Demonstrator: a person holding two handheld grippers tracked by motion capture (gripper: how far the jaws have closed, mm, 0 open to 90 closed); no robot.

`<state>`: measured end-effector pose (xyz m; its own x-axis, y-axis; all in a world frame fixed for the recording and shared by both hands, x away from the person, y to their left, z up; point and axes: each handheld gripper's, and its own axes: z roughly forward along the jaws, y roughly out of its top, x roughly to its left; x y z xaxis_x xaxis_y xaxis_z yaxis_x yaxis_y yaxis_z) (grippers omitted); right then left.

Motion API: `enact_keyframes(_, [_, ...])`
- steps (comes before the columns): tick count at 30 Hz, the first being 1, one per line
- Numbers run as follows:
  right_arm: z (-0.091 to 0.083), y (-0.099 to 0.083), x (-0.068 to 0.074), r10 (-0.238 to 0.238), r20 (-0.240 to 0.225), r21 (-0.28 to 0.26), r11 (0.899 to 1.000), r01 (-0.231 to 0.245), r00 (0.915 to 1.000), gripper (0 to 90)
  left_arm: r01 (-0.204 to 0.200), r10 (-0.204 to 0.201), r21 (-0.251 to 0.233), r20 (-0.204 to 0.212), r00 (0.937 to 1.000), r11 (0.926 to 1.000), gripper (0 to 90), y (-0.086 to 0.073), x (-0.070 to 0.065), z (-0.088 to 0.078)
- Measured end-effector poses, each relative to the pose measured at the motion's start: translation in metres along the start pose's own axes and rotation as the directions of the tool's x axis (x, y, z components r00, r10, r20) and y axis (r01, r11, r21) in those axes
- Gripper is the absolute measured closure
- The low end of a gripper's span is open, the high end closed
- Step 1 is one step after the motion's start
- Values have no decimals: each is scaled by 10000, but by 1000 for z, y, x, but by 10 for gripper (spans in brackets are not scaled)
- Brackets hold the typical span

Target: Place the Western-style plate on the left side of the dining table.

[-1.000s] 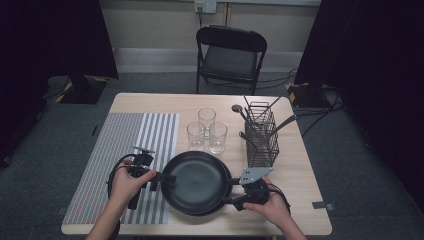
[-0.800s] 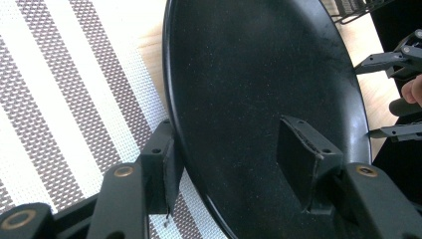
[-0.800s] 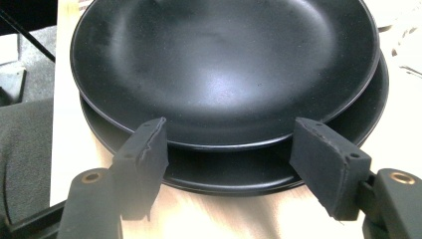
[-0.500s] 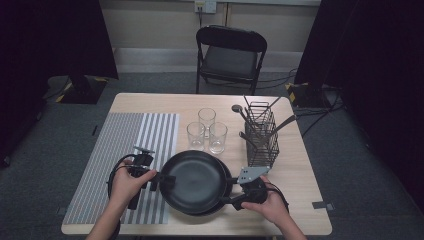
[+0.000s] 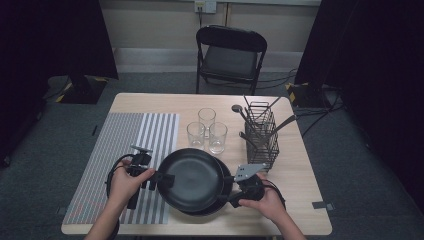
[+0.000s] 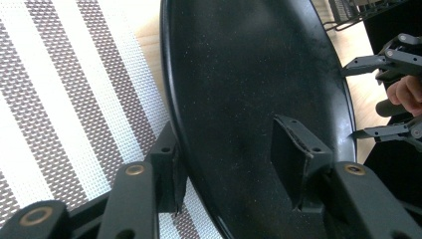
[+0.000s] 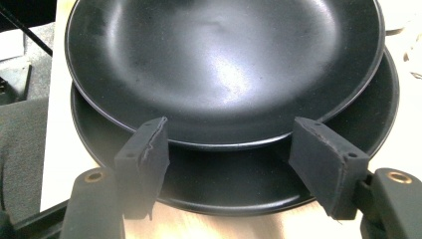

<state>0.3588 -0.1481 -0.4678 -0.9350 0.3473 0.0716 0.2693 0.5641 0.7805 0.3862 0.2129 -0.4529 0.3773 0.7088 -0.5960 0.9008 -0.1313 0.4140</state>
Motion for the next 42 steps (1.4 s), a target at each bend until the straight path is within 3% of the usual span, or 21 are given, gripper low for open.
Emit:
enact_keyframes(8, [3, 2, -1, -34, 19, 63, 10000, 34, 10000, 315, 297, -296, -137, 104, 9995, 9995, 526, 0, 0, -1])
enact_keyframes(16, [5, 4, -1, -2, 3, 141, 9999, 2, 10000, 329, 330, -329, -123, 40, 9995, 9994, 546, 1, 3, -3])
enact_keyframes(17, [5, 4, -1, -16, -4, 115, 9999, 16, 10000, 336, 579, -576, -130, 212, 9981, 9982, 546, 0, 2, -2])
enact_keyframes(26, [5, 3, -1, 182, -37, 109, 9998, -182, 9998, 353, 281, -281, -48, 51, 9996, 9996, 616, 2, 3, -6])
enact_keyframes(29, [5, 1, -2, 268, -34, 9, 9996, -268, 9996, 354, 539, -539, 14, 169, 9984, 9985, 634, 1, 1, -5])
enact_keyframes(30, [6, 1, -2, 243, -38, -5, 9997, -243, 9997, 355, 320, -320, 62, 103, 9994, 9995, 645, 1, 3, -5])
enact_keyframes(42, [6, -3, -3, 266, -46, -20, 9996, -266, 9996, 364, 500, -502, 87, 212, 9985, 9987, 675, 5, -7, -9])
